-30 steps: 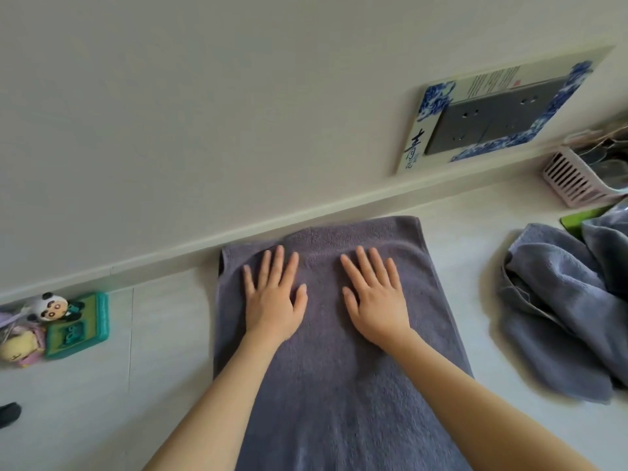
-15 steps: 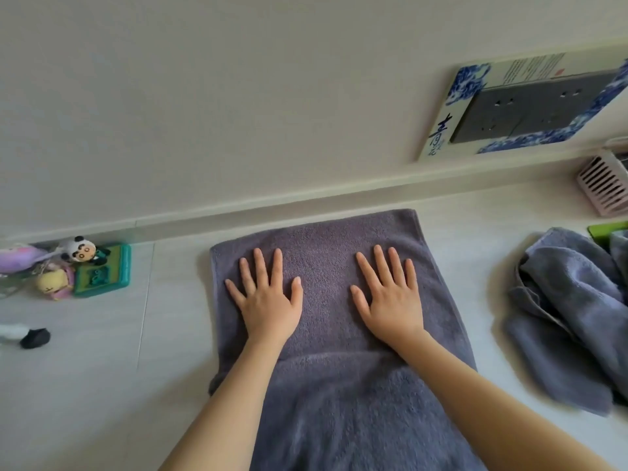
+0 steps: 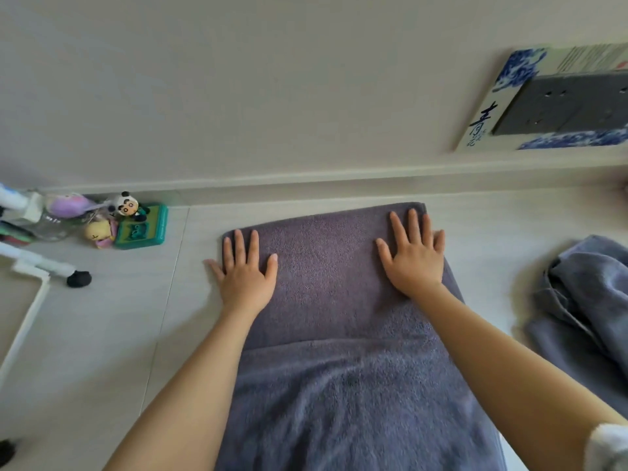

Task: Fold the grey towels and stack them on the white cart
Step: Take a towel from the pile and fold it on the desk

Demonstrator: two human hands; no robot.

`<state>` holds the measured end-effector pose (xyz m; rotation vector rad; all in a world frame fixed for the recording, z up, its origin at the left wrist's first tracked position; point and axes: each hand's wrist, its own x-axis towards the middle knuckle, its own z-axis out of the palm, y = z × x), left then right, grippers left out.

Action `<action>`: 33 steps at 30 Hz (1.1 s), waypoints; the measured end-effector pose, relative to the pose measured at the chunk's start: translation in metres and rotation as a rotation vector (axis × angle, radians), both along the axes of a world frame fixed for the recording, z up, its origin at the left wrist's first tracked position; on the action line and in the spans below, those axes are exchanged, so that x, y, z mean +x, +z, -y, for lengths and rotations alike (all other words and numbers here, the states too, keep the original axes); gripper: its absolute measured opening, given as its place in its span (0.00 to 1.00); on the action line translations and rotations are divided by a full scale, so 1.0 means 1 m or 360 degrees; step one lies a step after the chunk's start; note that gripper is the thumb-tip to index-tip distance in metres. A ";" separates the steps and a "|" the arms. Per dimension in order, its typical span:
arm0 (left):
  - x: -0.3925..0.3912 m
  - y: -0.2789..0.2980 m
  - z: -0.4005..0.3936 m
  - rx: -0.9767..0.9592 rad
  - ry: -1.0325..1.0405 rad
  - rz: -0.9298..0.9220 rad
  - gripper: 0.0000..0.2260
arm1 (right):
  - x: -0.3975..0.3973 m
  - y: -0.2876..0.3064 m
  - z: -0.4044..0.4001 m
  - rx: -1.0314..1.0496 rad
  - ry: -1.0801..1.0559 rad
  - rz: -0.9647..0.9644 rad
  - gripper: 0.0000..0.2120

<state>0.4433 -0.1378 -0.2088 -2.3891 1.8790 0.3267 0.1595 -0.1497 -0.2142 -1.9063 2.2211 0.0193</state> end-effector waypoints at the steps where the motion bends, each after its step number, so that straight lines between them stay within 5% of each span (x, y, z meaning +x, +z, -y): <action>1: -0.002 0.003 0.001 0.0034 -0.0005 -0.0014 0.28 | -0.002 0.002 -0.001 0.0036 -0.0010 0.0007 0.30; 8: -0.028 0.034 -0.063 -0.0162 -0.0139 -0.0340 0.31 | 0.006 0.022 -0.086 -0.0219 0.0026 0.0250 0.29; 16: 0.004 0.030 -0.205 -0.0186 0.0060 -0.0489 0.32 | 0.008 0.015 -0.236 -0.0229 -0.0365 0.0318 0.24; 27: 0.031 0.031 -0.312 -0.0066 0.0158 -0.0491 0.37 | 0.009 0.032 -0.354 -0.0015 -0.0599 0.0106 0.36; 33: 0.032 0.036 -0.332 0.0020 0.0425 -0.0756 0.24 | 0.015 0.047 -0.374 0.0064 -0.0854 0.0461 0.32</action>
